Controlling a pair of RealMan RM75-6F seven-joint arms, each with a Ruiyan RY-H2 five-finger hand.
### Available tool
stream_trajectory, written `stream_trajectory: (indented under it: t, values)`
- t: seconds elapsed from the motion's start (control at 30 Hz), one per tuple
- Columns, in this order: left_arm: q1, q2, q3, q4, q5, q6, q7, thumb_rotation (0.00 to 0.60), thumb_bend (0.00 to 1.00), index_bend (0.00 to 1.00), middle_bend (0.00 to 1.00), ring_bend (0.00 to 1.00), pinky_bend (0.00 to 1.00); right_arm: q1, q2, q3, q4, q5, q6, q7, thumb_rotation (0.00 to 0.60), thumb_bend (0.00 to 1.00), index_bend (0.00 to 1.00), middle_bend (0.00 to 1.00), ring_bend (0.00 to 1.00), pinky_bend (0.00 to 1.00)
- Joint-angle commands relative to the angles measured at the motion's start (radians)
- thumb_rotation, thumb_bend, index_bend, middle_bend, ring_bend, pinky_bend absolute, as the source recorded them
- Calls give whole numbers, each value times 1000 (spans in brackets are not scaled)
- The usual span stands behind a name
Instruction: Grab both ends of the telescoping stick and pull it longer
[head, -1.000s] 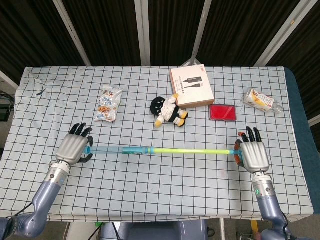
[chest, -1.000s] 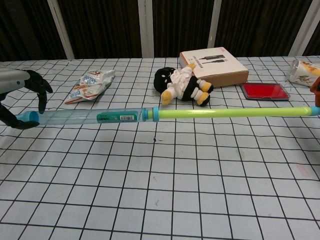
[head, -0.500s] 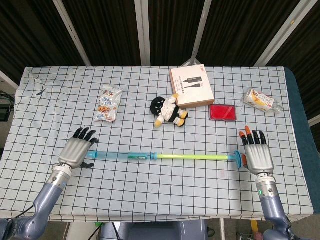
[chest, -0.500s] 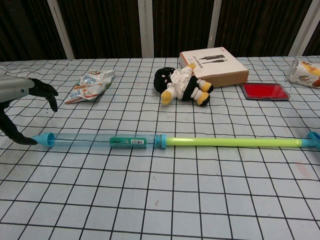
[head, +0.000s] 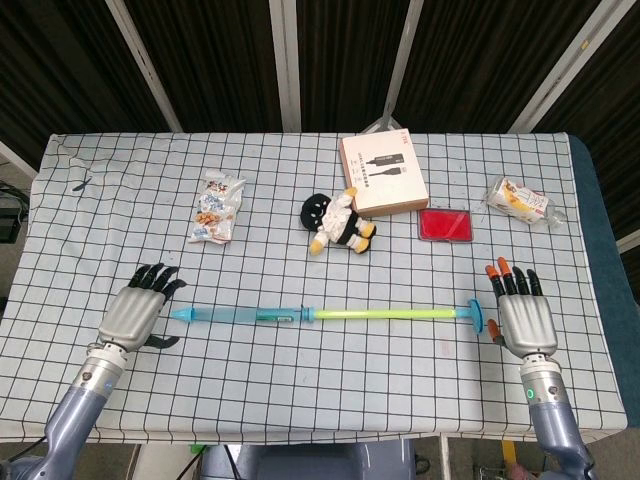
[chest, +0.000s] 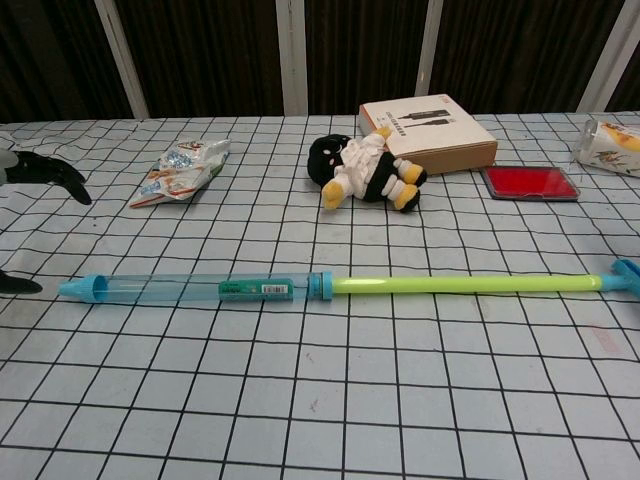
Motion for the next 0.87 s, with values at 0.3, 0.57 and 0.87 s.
stream_trajectory:
  t: [0.3, 0.57, 0.87]
  values:
    - [280, 110, 210, 116, 438, 344, -270, 600, 139, 42, 0, 0, 0, -181, 125, -146, 41, -391, 233, 299, 600, 412, 0, 0, 0, 0]
    - [375, 128, 216, 254, 481, 461, -427, 600, 135, 11, 0, 0, 0, -267, 117, -177, 201, -486, 366, 410, 600, 412, 0, 0, 0, 0]
    - [401, 116, 149, 328, 441, 467, -499, 600, 135, 9, 0, 0, 0, -281, 101, -134, 198, -439, 357, 432, 600, 412, 0, 0, 0, 0]
